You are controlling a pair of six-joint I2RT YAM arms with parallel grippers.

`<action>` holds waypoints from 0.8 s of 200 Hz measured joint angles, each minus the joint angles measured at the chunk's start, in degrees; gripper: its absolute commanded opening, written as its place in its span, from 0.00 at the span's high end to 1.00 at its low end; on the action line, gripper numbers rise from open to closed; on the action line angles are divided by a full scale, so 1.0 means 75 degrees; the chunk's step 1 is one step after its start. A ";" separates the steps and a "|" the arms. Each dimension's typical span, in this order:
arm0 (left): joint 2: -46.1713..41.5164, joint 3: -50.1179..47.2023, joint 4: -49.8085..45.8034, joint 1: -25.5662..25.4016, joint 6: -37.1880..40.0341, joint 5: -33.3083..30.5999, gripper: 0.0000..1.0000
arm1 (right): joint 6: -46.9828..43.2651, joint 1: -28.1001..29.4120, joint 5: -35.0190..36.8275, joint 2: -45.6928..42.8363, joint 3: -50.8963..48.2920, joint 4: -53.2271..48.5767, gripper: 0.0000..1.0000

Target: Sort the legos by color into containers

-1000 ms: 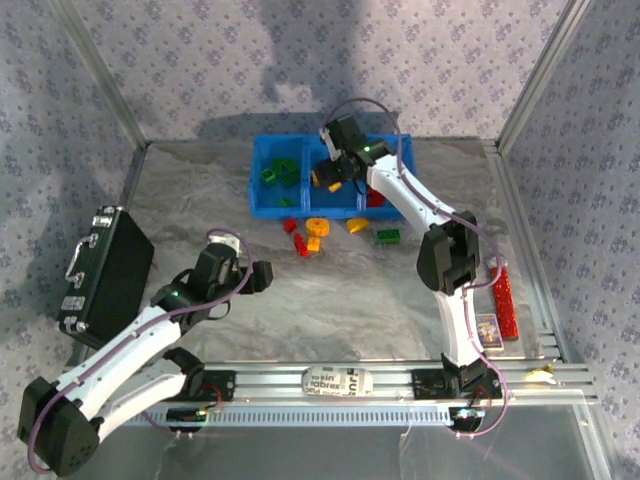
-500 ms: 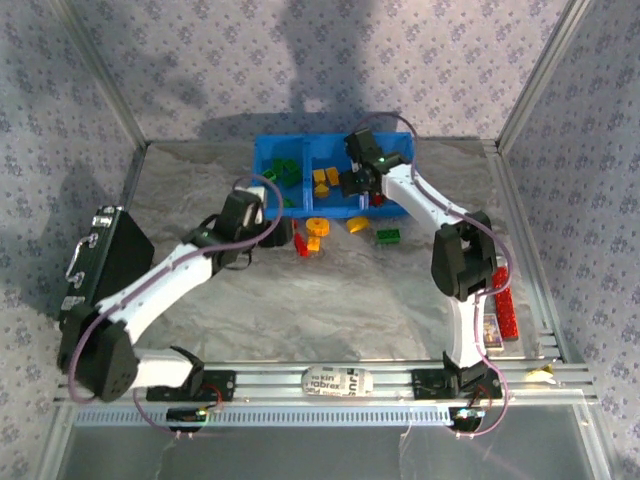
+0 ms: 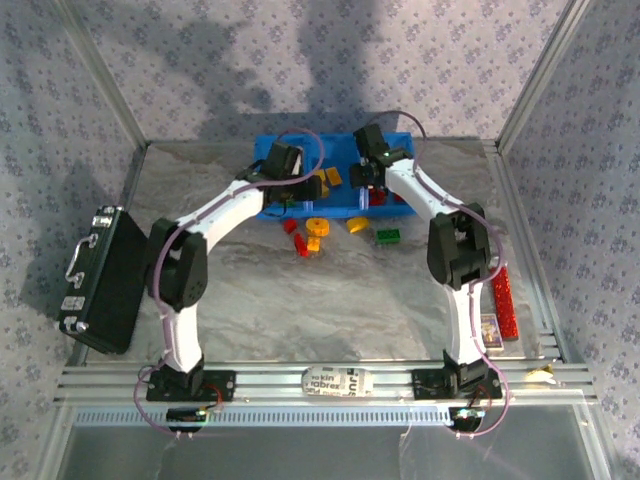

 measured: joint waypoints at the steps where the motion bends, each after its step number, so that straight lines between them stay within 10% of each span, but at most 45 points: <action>1: 0.0064 0.0082 -0.0032 0.0000 0.0012 0.0003 0.23 | 0.0003 -0.0003 -0.0012 0.0015 0.0009 0.0000 0.45; 137: 0.2154 0.2602 -0.1550 -0.0079 0.0064 -0.0892 1.00 | 0.0938 0.0344 0.0108 0.0490 -0.0245 0.0437 0.77; 160: 0.2034 0.2361 -0.1428 -0.0149 0.0067 -0.0959 1.00 | 0.1052 0.0396 0.0204 0.0248 -0.0699 0.0775 0.79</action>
